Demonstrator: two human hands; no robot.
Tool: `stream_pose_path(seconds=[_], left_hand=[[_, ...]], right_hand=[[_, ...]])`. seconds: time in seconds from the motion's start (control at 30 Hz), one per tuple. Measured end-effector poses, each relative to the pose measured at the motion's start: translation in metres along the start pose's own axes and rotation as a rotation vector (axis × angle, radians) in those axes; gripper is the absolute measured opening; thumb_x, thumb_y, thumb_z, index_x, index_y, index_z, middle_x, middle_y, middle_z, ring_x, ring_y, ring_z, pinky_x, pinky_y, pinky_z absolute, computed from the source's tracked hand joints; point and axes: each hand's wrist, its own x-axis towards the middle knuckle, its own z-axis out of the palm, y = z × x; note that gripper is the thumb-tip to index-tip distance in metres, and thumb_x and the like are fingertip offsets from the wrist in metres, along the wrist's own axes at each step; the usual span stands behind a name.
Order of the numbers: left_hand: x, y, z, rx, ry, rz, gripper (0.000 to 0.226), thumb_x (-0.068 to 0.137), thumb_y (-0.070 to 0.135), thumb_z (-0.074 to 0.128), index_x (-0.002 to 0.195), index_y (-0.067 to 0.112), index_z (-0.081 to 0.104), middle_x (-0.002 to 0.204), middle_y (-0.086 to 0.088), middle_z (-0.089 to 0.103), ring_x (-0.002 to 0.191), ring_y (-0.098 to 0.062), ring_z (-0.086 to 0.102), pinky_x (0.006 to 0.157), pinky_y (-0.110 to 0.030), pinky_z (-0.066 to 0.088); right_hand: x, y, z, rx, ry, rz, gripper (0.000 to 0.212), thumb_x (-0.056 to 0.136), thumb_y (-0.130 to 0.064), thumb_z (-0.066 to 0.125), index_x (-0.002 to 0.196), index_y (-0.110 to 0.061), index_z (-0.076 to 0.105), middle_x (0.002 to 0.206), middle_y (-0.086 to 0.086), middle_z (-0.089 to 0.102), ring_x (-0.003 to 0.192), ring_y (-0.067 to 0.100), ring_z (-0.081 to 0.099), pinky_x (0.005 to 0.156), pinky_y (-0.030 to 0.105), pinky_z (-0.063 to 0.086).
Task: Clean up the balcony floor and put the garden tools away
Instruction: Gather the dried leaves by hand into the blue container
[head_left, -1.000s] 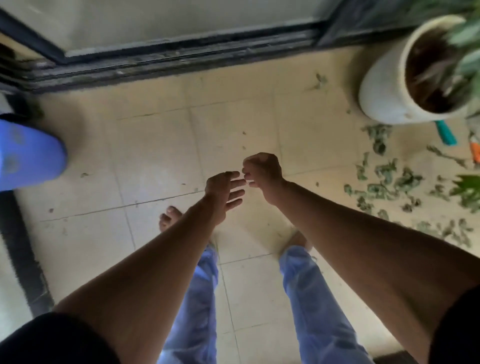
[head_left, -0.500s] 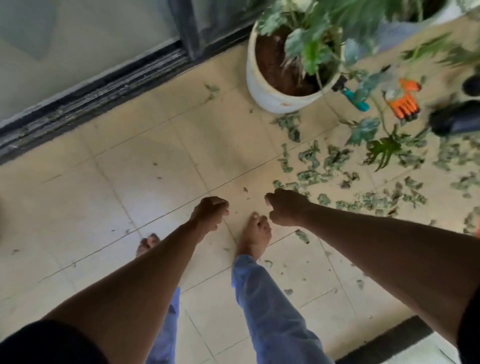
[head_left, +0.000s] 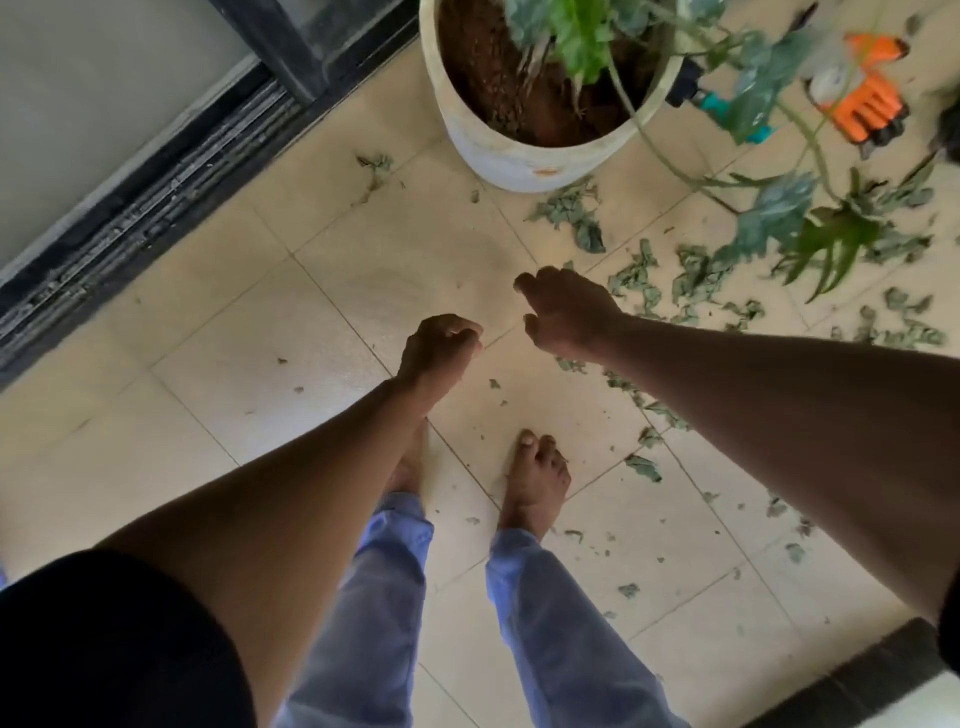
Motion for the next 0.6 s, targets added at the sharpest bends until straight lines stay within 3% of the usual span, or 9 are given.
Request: stream_pose_path(seconds=[0.1, 0.2, 0.27, 0.3, 0.33, 0.37, 0.47, 0.53, 0.6], left_hand=[[0.038, -0.022, -0.021, -0.002, 0.092, -0.02, 0.021, 0.078, 0.033, 0.051, 0.085, 0.031, 0.071, 0.102, 0.0, 0.079, 0.101, -0.023, 0.072, 0.096, -0.047, 0.058], [0.078, -0.026, -0.059, -0.061, 0.198, -0.015, 0.019, 0.075, 0.031, 0.053, 0.078, 0.031, 0.071, 0.104, -0.001, 0.079, 0.104, -0.025, 0.072, 0.098, -0.047, 0.057], [0.093, -0.039, -0.072, -0.068, 0.246, -0.013, 0.017, 0.087, 0.021, 0.055, 0.081, 0.028, 0.069, 0.108, -0.005, 0.077, 0.105, -0.026, 0.071, 0.095, -0.044, 0.059], [0.12, -0.055, -0.081, -0.115, 0.321, -0.11, 0.018, 0.092, 0.015, 0.054, 0.086, 0.026, 0.066, 0.107, -0.008, 0.076, 0.101, -0.028, 0.071, 0.091, -0.044, 0.06], [0.124, -0.085, -0.09, -0.271, 0.272, -0.259, 0.015, 0.094, 0.012, 0.054, 0.095, 0.024, 0.062, 0.101, -0.01, 0.073, 0.093, -0.031, 0.071, 0.081, -0.043, 0.06], [0.116, -0.132, -0.079, -0.266, 0.196, -0.254, 0.015, 0.092, 0.011, 0.057, 0.105, 0.02, 0.057, 0.094, -0.011, 0.069, 0.082, -0.034, 0.068, 0.071, -0.042, 0.057], [0.115, -0.234, -0.032, -0.025, 0.335, -0.055, 0.027, 0.089, 0.014, 0.058, 0.115, 0.015, 0.055, 0.088, -0.009, 0.061, 0.072, -0.031, 0.061, 0.062, -0.04, 0.05], [0.119, -0.226, -0.039, -0.003, 0.356, -0.047, 0.024, 0.09, 0.015, 0.053, 0.114, 0.015, 0.057, 0.087, -0.007, 0.061, 0.073, -0.029, 0.06, 0.063, -0.039, 0.05], [0.123, -0.224, -0.045, 0.099, 0.352, 0.005, 0.026, 0.089, 0.016, 0.052, 0.115, 0.015, 0.056, 0.088, -0.007, 0.06, 0.073, -0.028, 0.06, 0.063, -0.038, 0.049]], right_hand=[[0.057, -0.022, 0.001, 0.01, 0.048, -0.046, 0.042, 0.101, -0.03, 0.049, 0.141, -0.015, 0.047, 0.128, 0.013, 0.057, 0.12, 0.034, 0.056, 0.088, 0.043, 0.052], [0.116, -0.048, -0.001, 0.008, 0.121, -0.088, 0.04, 0.101, -0.03, 0.05, 0.137, -0.013, 0.053, 0.128, 0.014, 0.06, 0.121, 0.036, 0.057, 0.091, 0.045, 0.054], [0.148, -0.064, -0.003, 0.035, 0.187, -0.097, 0.039, 0.1, -0.028, 0.051, 0.135, -0.011, 0.056, 0.128, 0.015, 0.06, 0.122, 0.036, 0.056, 0.092, 0.046, 0.054], [0.165, -0.073, -0.003, 0.051, 0.227, -0.101, 0.037, 0.099, -0.026, 0.051, 0.132, -0.01, 0.058, 0.128, 0.015, 0.061, 0.122, 0.036, 0.056, 0.093, 0.045, 0.054], [0.18, -0.082, -0.003, 0.061, 0.264, -0.107, 0.036, 0.098, -0.025, 0.051, 0.129, -0.009, 0.06, 0.127, 0.014, 0.061, 0.121, 0.035, 0.055, 0.093, 0.045, 0.054], [0.194, -0.09, -0.002, 0.063, 0.301, -0.12, 0.034, 0.097, -0.022, 0.051, 0.126, -0.008, 0.062, 0.127, 0.014, 0.062, 0.121, 0.035, 0.055, 0.093, 0.045, 0.054], [0.23, -0.109, 0.005, 0.013, 0.378, -0.182, 0.04, 0.092, -0.014, 0.053, 0.13, -0.006, 0.059, 0.139, 0.016, 0.055, 0.128, 0.037, 0.05, 0.1, 0.047, 0.052], [0.247, -0.116, 0.011, -0.034, 0.371, -0.213, 0.052, 0.089, -0.006, 0.054, 0.141, -0.008, 0.052, 0.155, 0.018, 0.041, 0.142, 0.04, 0.038, 0.109, 0.046, 0.045], [0.254, -0.12, 0.016, -0.09, 0.353, -0.223, 0.054, 0.086, 0.004, 0.054, 0.139, -0.009, 0.052, 0.159, 0.021, 0.034, 0.145, 0.042, 0.032, 0.108, 0.048, 0.044]])
